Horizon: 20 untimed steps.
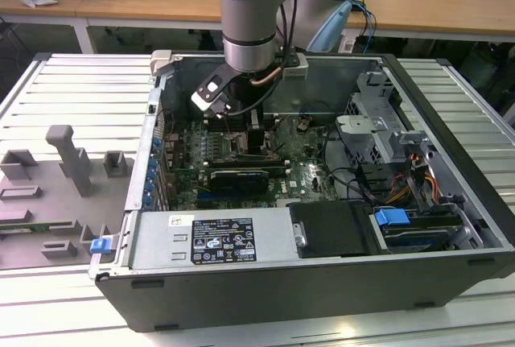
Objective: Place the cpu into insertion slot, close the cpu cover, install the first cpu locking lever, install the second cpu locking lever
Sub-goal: 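Place the cpu into insertion slot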
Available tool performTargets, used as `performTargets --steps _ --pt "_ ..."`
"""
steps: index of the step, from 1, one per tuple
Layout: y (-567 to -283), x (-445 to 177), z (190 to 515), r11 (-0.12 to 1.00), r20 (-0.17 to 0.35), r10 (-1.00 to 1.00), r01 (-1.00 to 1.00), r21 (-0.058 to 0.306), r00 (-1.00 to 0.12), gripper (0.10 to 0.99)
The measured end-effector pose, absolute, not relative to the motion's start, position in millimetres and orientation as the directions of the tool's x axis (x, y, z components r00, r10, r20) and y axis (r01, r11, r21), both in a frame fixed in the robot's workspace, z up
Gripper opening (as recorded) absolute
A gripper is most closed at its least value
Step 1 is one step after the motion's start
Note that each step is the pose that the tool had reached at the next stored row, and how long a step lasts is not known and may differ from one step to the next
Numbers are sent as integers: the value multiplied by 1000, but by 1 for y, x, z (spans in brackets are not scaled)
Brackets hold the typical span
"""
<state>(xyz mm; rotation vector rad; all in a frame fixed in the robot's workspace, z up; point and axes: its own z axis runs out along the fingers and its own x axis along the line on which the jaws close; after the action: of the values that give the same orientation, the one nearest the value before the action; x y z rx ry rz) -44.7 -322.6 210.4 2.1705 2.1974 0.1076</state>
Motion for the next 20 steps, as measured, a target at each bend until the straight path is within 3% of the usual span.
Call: performTargets --steps 20 --pt "-319 -46 200 2 11 1000 996 85 -3 537"
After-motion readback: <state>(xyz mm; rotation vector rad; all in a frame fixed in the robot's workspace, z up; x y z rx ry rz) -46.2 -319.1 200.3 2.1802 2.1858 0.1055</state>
